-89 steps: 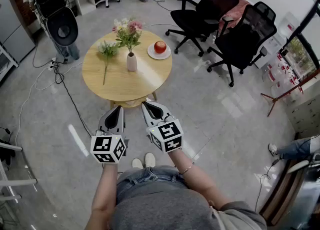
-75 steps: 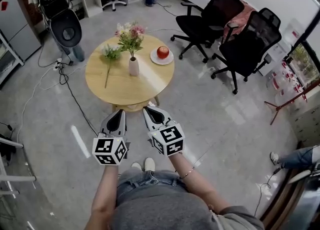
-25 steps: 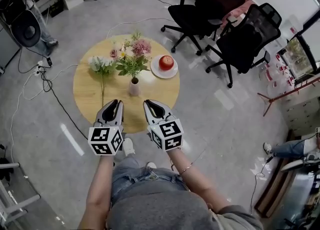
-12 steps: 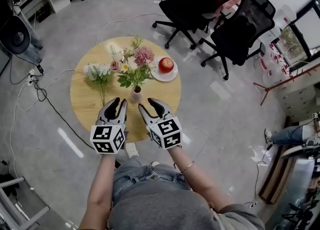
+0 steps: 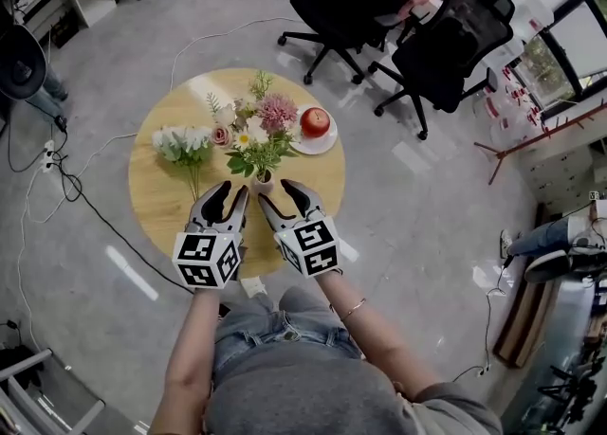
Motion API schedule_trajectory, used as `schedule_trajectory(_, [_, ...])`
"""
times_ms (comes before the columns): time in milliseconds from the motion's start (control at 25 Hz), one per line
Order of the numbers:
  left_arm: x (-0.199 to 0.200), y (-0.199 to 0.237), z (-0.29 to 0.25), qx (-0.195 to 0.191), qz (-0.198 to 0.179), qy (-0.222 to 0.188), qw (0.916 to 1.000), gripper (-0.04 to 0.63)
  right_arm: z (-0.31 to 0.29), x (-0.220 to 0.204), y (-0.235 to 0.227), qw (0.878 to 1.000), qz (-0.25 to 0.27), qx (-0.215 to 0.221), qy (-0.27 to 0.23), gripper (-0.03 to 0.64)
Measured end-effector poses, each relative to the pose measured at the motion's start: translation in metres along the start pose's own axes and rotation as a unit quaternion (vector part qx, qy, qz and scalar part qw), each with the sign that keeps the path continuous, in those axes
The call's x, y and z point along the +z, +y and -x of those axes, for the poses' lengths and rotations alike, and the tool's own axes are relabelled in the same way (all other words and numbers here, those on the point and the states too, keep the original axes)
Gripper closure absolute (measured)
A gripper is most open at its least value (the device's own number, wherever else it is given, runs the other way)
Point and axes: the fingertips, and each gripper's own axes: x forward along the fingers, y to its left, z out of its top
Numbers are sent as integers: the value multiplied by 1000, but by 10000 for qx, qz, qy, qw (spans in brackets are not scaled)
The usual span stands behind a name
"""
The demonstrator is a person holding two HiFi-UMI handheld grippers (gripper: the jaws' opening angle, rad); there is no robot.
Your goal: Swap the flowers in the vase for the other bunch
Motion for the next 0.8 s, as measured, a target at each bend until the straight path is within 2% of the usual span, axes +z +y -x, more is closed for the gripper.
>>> schedule_trajectory(440, [4, 1, -7, -186, 11, 31, 9998, 439, -19, -7, -2, 9993, 340, 80, 150, 371])
schedule_trajectory(800, [-2, -12, -32, -359, -112, 396, 9985, 382, -32, -14, -7, 9982, 494, 294, 194, 371])
